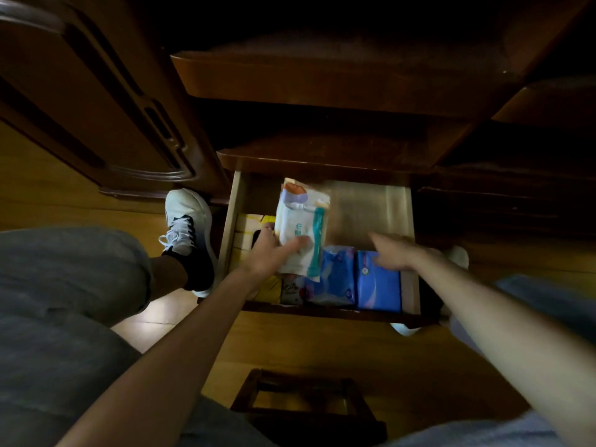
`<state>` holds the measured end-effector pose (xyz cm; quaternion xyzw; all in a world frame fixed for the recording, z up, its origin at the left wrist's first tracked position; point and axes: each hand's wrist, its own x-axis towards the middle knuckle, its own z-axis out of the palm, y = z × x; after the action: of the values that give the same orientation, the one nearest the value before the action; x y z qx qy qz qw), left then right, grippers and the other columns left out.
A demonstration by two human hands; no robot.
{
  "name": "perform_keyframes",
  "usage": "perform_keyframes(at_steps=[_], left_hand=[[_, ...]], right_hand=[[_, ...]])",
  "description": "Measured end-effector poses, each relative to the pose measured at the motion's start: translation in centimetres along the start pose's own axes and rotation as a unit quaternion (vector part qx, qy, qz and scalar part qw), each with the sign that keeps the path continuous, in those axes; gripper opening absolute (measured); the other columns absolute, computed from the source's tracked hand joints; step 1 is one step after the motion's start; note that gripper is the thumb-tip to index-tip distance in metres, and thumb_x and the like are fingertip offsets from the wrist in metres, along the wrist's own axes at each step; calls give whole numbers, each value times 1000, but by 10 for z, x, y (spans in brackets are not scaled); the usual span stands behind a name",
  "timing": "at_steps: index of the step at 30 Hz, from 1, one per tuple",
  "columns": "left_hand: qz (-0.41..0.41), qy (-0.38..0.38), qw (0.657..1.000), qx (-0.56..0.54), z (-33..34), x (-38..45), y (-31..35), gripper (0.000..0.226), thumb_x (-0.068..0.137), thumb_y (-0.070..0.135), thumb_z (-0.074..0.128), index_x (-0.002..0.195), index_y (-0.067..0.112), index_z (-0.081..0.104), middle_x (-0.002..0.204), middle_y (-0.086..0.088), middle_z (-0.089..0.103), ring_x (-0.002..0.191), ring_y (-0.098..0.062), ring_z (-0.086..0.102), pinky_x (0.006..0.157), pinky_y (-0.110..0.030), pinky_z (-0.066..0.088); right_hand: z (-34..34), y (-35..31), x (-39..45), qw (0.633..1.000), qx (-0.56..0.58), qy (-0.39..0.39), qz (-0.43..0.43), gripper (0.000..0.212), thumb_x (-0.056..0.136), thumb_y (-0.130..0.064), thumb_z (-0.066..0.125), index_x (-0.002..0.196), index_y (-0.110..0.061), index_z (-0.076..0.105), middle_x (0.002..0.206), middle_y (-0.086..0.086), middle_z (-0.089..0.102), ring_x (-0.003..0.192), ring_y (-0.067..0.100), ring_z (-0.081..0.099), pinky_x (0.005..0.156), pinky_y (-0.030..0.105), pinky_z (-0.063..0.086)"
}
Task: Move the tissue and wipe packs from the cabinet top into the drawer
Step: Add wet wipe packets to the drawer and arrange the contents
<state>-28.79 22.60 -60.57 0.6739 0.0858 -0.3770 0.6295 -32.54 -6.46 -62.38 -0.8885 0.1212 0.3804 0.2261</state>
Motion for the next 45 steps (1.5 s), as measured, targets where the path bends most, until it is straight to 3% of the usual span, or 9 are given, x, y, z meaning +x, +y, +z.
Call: perform_keyframes(at_steps=[4, 13, 17, 22, 28, 35, 38, 42, 45], left_hand=[[-34, -106, 991, 79, -4, 3, 9, 54, 80, 34, 82, 125, 21, 55, 110, -4, 75, 92, -20, 76, 70, -37, 63], [-76, -162, 945, 275, -30, 19, 51, 63, 60, 64, 87, 111, 32, 66, 95, 8, 78, 83, -12, 76, 60, -33, 61], [-9, -82, 970, 230, -26, 34, 53, 61, 63, 68, 81, 108, 30, 66, 96, 5, 76, 83, -14, 75, 62, -30, 62], [69, 137, 979, 132, -29, 55, 49, 49, 89, 40, 73, 129, 16, 58, 125, 5, 59, 100, -11, 67, 70, -40, 64], [65, 123, 981, 134, -30, 53, 30, 26, 97, 22, 65, 119, 9, 66, 110, 6, 66, 83, -6, 72, 59, -20, 58], [49, 97, 985, 137, -23, 49, 27, 27, 98, 18, 64, 124, 14, 62, 110, 0, 69, 92, -23, 74, 73, -34, 61], [66, 93, 982, 148, -24, 50, 29, 26, 98, 15, 61, 124, 18, 60, 108, 3, 70, 90, -20, 73, 74, -35, 60], [78, 94, 978, 169, -27, 51, 26, 27, 97, 16, 62, 123, 21, 61, 107, 6, 71, 86, -15, 73, 74, -33, 61], [113, 109, 943, 293, -36, 49, 21, 27, 94, 23, 64, 120, 28, 61, 107, 13, 70, 92, -6, 68, 79, -30, 58]], right_hand=[[-17, -22, -4, 875, 483, -5, -27, 57, 93, -48, 63, 144, -28, 49, 141, 7, 59, 122, 23, 60, 105, 47, 47], [-11, -49, 8, 876, 464, -122, -56, 81, 59, -38, 96, 125, -9, 60, 110, 9, 77, 104, 24, 74, 78, 33, 60], [-10, -54, 16, 879, 476, -10, -33, 71, 64, -35, 93, 123, -11, 61, 107, 12, 77, 98, 29, 75, 80, 42, 62], [-10, -22, 30, 787, 589, 159, 90, 45, 77, -23, 88, 114, -12, 66, 111, 15, 74, 98, 28, 74, 89, 44, 60], [-3, -8, 48, 824, 408, 350, 178, 48, 78, -23, 86, 118, -6, 67, 116, 12, 72, 94, 22, 70, 64, 21, 48], [13, -28, 55, 872, 288, 334, 213, 81, 85, -18, 78, 145, -15, 24, 138, 18, 54, 115, 35, 63, 77, 39, 52], [22, -36, 55, 908, 98, 372, 163, 99, 76, -30, 82, 152, -19, 20, 156, 18, 32, 138, 39, 41, 107, 52, 42], [15, -40, 68, 967, -102, 223, -62, 102, 77, -36, 82, 158, -31, 20, 169, 8, 9, 154, 31, 10, 120, 54, 18], [1, -34, 89, 979, -138, 133, -65, 111, 77, -46, 79, 161, -34, 7, 171, 2, -1, 157, 25, -2, 121, 56, 10]])
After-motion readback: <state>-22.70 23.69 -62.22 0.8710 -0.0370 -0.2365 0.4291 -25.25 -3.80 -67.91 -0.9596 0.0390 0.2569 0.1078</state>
